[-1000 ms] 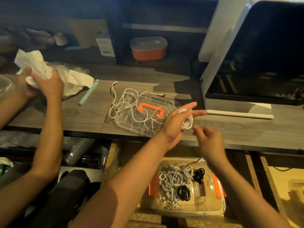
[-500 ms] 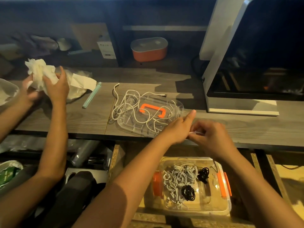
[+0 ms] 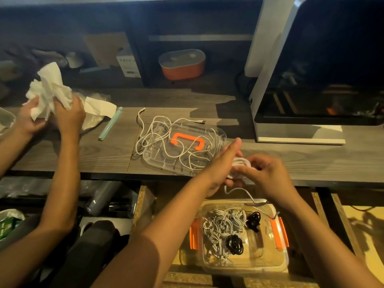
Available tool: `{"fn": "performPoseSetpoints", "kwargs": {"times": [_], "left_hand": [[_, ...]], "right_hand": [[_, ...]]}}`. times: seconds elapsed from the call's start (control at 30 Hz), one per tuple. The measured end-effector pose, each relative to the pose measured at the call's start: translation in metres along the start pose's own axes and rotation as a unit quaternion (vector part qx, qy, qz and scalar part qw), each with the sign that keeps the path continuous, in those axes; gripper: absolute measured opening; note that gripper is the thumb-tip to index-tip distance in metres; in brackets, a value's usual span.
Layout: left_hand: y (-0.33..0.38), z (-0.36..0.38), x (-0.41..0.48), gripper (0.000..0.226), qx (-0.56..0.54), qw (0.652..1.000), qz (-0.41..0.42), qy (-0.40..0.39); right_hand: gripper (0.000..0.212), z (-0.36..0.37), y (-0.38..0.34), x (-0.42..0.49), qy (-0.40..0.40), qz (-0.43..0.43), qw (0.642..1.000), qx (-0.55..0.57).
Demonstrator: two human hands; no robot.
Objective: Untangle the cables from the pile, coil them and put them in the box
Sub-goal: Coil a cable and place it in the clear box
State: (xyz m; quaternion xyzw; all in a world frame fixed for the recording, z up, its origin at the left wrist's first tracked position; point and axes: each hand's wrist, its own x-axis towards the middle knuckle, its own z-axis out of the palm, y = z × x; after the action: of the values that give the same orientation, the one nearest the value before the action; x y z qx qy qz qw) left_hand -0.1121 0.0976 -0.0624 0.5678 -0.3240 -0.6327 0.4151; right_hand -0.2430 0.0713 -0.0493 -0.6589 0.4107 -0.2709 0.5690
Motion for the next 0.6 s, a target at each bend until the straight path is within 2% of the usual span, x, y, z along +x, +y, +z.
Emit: {"fn": "performPoseSetpoints", "kwargs": {"times": [0.03,0.1,0.17,0.23,0.33,0.4,0.47,0.53,0.6], "left_hand": [[-0.003,0.005,0.000,0.036,0.014,0.998,0.035,0.056],[-0.013,0.013,-0.001,0.031,0.119,0.976,0.112,0.143],[-0.023,0.019,0.000,0.040,0.186,0.948,0.154,0.206],[-0.025,0.019,0.001,0.047,0.214,0.934,0.145,0.246],[-0.024,0.010,0.005,0.054,0.240,0.939,0.099,0.227],[-0.023,0.005,0.002,0.055,0.247,0.955,0.093,0.136],[-0.021,0.010,-0.007,0.053,0.226,0.965,0.115,0.062],[-0.015,0.020,-0.009,0.052,0.179,0.967,0.159,0.087],[-0.005,0.027,-0.003,0.052,0.143,0.952,0.202,0.178]], "right_hand": [[0.011,0.001,0.001,0.001,0.042,0.010,0.999,0.012],[0.015,0.001,0.004,0.002,0.082,0.013,0.997,0.000],[0.021,0.004,0.007,0.000,0.072,0.016,0.997,-0.032],[0.020,0.003,0.007,0.000,0.022,0.030,0.997,-0.060],[0.015,-0.018,0.005,0.005,-0.103,0.064,0.981,-0.149],[0.016,-0.038,0.005,0.008,-0.096,0.062,0.977,-0.178],[0.020,-0.049,0.004,0.006,-0.061,0.052,0.988,-0.132],[0.024,-0.041,0.003,0.002,-0.042,0.074,0.995,-0.057],[0.024,-0.020,0.006,-0.001,-0.029,0.089,0.996,-0.016]]}}
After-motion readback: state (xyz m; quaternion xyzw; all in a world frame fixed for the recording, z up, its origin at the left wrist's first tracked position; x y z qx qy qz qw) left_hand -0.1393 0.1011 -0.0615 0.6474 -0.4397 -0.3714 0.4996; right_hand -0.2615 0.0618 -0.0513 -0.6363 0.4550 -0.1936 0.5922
